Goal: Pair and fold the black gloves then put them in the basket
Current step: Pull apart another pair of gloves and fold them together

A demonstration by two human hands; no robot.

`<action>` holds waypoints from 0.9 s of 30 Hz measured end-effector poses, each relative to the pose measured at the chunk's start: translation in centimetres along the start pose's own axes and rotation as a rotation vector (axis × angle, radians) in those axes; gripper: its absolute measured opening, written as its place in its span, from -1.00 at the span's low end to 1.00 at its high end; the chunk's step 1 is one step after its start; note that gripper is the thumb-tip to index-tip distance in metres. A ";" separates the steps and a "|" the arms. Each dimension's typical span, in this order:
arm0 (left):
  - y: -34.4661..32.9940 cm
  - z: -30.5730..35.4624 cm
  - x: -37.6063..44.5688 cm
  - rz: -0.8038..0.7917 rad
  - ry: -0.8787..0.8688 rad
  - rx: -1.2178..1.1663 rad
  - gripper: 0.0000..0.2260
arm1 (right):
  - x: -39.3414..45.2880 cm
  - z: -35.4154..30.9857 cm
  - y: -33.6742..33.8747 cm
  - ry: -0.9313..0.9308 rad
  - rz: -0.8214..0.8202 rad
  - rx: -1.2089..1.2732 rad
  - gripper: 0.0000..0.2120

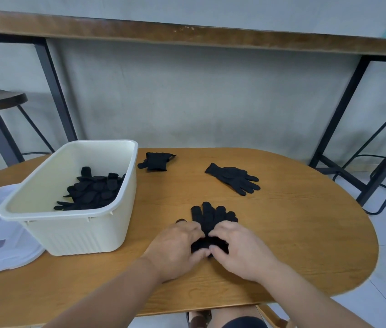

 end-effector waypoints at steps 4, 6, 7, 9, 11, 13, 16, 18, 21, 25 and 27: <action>0.4 0.0 -0.5 0.020 0.008 -0.013 -0.75 | -0.5 -0.2 -0.2 0.026 -0.024 -0.059 -0.61; 0.8 -0.4 -0.2 0.033 0.083 -0.046 -0.78 | -0.3 -0.1 0.3 -0.011 0.013 0.006 -0.69; 1.0 -0.7 0.0 0.025 0.137 -0.091 -0.80 | -0.2 0.2 0.6 -0.059 0.018 0.087 -0.73; 0.8 -1.7 0.4 -0.001 0.261 -0.218 -0.83 | 0.2 1.4 0.7 -0.197 0.005 0.286 -0.81; 0.4 -2.6 0.9 -0.031 0.362 -0.303 -0.84 | 0.8 2.5 0.5 -0.314 -0.005 0.428 -0.86; -0.2 -3.1 1.6 -0.076 0.418 -0.326 -0.81 | 1.5 3.3 0.3 -0.380 0.003 0.464 -0.89; -1.1 -3.7 2.1 -0.153 0.487 -0.336 -0.80 | 2.0 4.1 -0.1 -0.449 0.014 0.477 -0.91; -1.6 -4.0 2.3 -0.175 0.520 -0.320 -0.80 | 2.1 4.8 -0.3 -0.499 0.040 0.496 -0.88; -1.3 -4.5 2.4 -0.112 0.526 -0.285 -0.86 | 2.4 5.5 -0.1 -0.515 0.120 0.451 -0.87; -0.4 -3.6 2.9 -0.022 0.417 -0.198 -0.97 | 3.2 3.9 0.4 -0.353 0.116 0.263 -0.93; 0.2 -2.3 3.2 0.015 0.301 -0.112 -0.89 | 3.2 2.6 0.5 -0.235 0.096 0.146 -0.88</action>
Point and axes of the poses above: each hand's wrist, its own x-axis towards the middle knuckle, its own y-axis out of the back of the hand, z = x × y, the point moved 9 cm from there along x, towards the middle knuckle, and after that the axes turned 8 degrees about x, right-handed, at the moved point
